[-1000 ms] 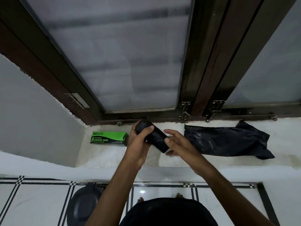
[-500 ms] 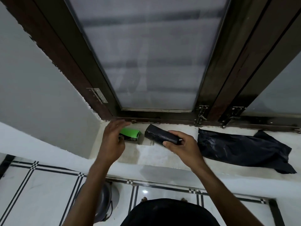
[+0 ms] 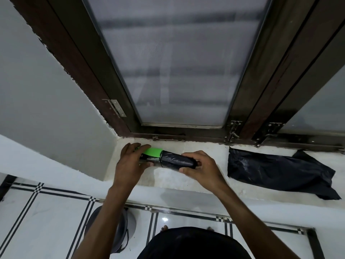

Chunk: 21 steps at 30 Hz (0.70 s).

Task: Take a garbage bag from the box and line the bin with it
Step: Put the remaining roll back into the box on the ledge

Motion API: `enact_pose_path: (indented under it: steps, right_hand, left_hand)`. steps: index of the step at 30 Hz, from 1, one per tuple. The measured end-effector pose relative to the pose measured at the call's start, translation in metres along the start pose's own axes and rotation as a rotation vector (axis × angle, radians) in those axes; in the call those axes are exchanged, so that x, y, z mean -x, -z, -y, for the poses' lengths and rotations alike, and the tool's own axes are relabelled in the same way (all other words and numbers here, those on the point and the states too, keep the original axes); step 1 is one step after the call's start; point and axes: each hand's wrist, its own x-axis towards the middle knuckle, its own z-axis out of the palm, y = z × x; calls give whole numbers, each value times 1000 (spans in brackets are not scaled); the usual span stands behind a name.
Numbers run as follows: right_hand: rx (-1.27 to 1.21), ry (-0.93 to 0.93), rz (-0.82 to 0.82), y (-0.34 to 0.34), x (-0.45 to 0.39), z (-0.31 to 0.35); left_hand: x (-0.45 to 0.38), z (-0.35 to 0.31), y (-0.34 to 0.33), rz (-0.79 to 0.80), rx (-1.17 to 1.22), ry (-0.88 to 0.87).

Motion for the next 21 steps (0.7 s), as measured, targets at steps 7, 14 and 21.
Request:
enact_pose_path:
  steps: [7,14,21]
  right_hand:
    - [-38,26,-16,6,-11,6]
    - [-224,17,-153,-35,-8,17]
    - [-530,-95,-159,-32,-7,24]
  left_hand:
    - [6,-19,-3,-14,41,-88]
    - [5,-34,-7,-63,42,-71]
    - [12,-31,-10,-25,147,-60]
